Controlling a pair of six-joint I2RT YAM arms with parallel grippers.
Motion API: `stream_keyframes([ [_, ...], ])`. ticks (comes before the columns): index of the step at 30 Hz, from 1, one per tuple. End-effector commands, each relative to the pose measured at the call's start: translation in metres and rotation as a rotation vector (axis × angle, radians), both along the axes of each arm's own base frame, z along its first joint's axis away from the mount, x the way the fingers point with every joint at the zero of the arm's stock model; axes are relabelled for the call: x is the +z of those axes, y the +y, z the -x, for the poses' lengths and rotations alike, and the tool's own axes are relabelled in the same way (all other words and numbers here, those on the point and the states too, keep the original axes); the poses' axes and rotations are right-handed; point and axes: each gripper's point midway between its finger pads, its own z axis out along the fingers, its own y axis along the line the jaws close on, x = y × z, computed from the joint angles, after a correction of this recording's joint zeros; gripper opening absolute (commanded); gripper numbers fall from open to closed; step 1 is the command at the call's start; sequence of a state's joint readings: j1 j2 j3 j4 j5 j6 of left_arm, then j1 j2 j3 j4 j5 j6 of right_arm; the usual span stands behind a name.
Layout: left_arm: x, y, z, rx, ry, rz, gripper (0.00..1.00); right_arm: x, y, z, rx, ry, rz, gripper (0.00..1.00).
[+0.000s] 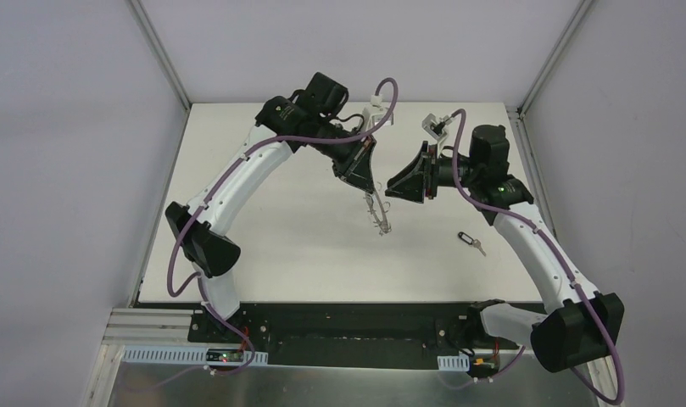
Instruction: Put the keys on the keyring
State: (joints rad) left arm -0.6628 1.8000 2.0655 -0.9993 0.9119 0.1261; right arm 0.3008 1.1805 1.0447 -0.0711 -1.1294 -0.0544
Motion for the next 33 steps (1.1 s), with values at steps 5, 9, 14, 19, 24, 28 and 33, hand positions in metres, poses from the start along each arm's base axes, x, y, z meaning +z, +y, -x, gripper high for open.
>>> stream_keyframes([
  [5,-0.017,0.01,0.027,-0.041,0.051,-0.173,0.0,0.031,0.005,0.012,0.046,-0.117,-0.018,0.49],
  [9,-0.015,0.006,0.029,-0.048,0.064,-0.159,0.0,0.022,0.012,0.016,0.072,-0.099,-0.014,0.5],
  [14,-0.013,0.002,0.033,-0.066,0.083,-0.143,0.0,0.011,0.017,0.018,0.09,-0.087,-0.009,0.45],
  [19,-0.011,0.0,0.037,-0.089,0.096,-0.123,0.0,0.006,0.019,0.016,0.09,-0.086,0.0,0.44],
  [24,-0.011,0.001,0.039,-0.097,0.1,-0.119,0.0,0.002,0.021,0.017,0.102,-0.077,0.002,0.39],
  [28,-0.011,0.001,0.04,-0.101,0.103,-0.115,0.0,0.002,0.023,0.018,0.113,-0.061,-0.002,0.3],
  [33,-0.011,0.001,0.04,-0.103,0.104,-0.115,0.0,0.001,0.025,0.019,0.126,-0.052,-0.007,0.19],
])
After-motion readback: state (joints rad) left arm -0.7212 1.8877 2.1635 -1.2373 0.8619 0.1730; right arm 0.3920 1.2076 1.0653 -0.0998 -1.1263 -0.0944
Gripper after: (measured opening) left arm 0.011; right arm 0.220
